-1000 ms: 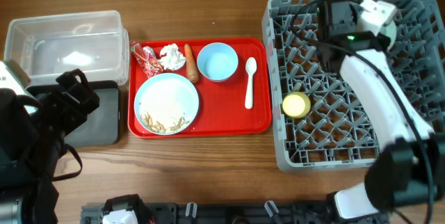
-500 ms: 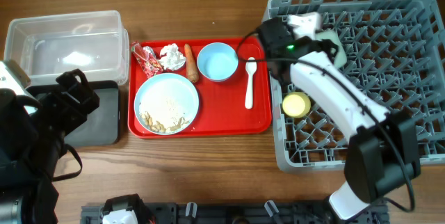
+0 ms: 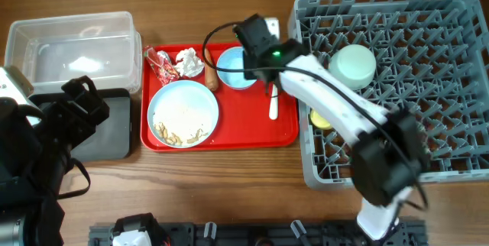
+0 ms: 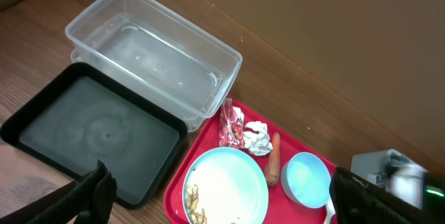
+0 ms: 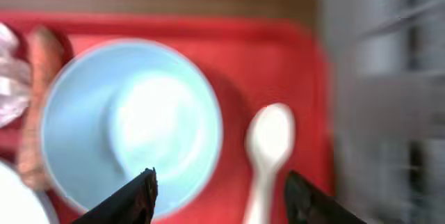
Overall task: Sort waste into correct bins and load items into the dishwasher rack
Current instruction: 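Grasp the light-blue bowl with the right gripper and place it in the rack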
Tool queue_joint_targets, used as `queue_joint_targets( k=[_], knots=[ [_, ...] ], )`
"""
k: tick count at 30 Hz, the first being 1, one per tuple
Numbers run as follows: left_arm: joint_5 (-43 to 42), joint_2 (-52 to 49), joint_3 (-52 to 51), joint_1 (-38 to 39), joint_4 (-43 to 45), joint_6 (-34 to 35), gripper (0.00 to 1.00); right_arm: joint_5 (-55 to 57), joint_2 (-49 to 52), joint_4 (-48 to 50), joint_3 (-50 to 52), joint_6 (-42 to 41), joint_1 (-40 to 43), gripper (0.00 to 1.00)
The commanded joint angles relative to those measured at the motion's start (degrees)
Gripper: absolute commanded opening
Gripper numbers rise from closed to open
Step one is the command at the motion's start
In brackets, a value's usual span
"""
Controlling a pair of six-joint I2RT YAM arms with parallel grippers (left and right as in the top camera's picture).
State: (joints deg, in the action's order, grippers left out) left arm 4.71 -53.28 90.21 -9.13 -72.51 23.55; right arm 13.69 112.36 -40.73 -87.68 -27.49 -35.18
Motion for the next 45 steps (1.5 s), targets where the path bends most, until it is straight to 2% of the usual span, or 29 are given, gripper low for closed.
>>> queue_joint_targets(
  k=[1,3,4,6,7,12,16,18,21,23,25,27,31,32,35,42,45],
  knots=[
    [0.9,0.1,0.0,-0.3,0.2,0.9,1.0,-5.9,5.5,1.3,0.3,-6.9,0.3,0.56],
    [0.9,0.1,0.0,-0.3,0.2,0.9,1.0,-6.3,7.5,1.4,0.3,-10.0,0.4,0.47],
    [0.9,0.1,0.0,-0.3,0.2,0.9,1.0,-7.0,7.9,1.4,0.3,-10.4,0.5,0.37],
    [0.9,0.1,0.0,-0.3,0.2,0.9,1.0,-7.4,7.8,0.9,0.3,-11.0,0.9,0.07],
    [0.9,0.1,0.0,-0.3,0.2,0.9,1.0,-7.3,7.6,0.5,0.3,-11.5,1.1,0.04],
    [0.9,0.1,0.0,-0.3,0.2,0.9,1.0,-4.9,1.4,-4.0,-0.5,-11.1,4.8,0.04],
    [1.0,0.1,0.0,-0.3,0.2,0.9,1.0,-4.6,-12.9,-4.2,-0.5,-3.1,11.3,0.04],
    [1.0,0.1,0.0,-0.3,0.2,0.9,1.0,-1.1,-18.6,-5.1,-0.5,-1.4,14.3,0.04],
    [0.9,0.1,0.0,-0.3,0.2,0.9,1.0,15.7,-24.5,-9.3,-0.5,-1.4,19.2,0.04],
    [1.0,0.1,0.0,-0.3,0.2,0.9,1.0,32.6,-25.3,-13.8,-0.5,-1.5,22.9,0.04],
    [0.9,0.1,0.0,-0.3,0.2,0.9,1.0,47.2,-24.9,-18.6,0.1,-4.0,25.8,0.04],
    [0.9,0.1,0.0,-0.3,0.2,0.9,1.0,56.2,-24.5,-21.7,1.6,-8.6,29.0,0.04],
    [1.0,0.1,0.0,-0.3,0.2,0.9,1.0,57.1,-23.3,-17.6,6.3,-9.7,35.3,0.05],
    [1.0,0.1,0.0,-0.3,0.2,0.9,1.0,57.2,-21.7,-15.2,8.1,-6.7,37.7,0.04],
    [1.0,0.1,0.0,-0.3,0.2,0.9,1.0,56.8,-18.1,-12.4,9.7,-4.5,39.9,0.04],
    [0.9,0.1,0.0,-0.3,0.2,0.9,1.0,54.0,-6.7,-10.9,10.3,-0.3,38.7,0.04],
    [0.9,0.1,0.0,-0.3,0.2,0.9,1.0,53.3,-5.3,-10.9,10.3,-0.3,36.1,0.04]
  ],
)
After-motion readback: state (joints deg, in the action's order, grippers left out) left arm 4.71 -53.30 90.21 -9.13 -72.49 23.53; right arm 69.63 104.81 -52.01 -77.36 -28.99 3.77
